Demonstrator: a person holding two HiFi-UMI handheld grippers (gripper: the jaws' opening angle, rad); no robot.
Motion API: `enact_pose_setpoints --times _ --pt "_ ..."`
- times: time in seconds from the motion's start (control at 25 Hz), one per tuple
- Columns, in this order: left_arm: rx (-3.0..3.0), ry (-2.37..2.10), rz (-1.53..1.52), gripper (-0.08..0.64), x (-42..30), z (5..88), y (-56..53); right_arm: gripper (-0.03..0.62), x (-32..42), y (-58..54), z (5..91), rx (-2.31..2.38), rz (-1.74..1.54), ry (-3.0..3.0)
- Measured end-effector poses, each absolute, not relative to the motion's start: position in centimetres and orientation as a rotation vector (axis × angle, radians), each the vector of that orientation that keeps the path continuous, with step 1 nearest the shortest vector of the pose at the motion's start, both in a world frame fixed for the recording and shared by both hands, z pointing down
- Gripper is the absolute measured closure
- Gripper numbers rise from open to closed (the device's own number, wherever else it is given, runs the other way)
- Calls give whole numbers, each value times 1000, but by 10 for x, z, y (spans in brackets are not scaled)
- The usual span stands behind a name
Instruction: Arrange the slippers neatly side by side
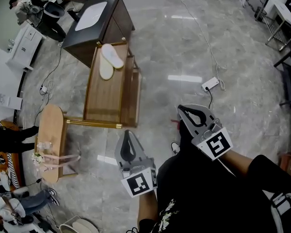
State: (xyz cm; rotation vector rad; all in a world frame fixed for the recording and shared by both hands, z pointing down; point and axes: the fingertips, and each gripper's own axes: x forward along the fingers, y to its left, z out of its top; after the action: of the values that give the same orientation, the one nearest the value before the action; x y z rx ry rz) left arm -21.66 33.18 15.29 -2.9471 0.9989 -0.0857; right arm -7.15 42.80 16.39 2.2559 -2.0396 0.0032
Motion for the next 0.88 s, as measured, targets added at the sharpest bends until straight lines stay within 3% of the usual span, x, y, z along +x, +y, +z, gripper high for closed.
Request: enact_pose_setpoints --times 0.44,0.88 --pt "-2872 1082 -53 558 -211 138 302 597 -79 373 151 2192 -72 -2172" --pt "-2827 1095 -71 558 -173 134 260 597 -38 320 152 2199 -74 -2237"
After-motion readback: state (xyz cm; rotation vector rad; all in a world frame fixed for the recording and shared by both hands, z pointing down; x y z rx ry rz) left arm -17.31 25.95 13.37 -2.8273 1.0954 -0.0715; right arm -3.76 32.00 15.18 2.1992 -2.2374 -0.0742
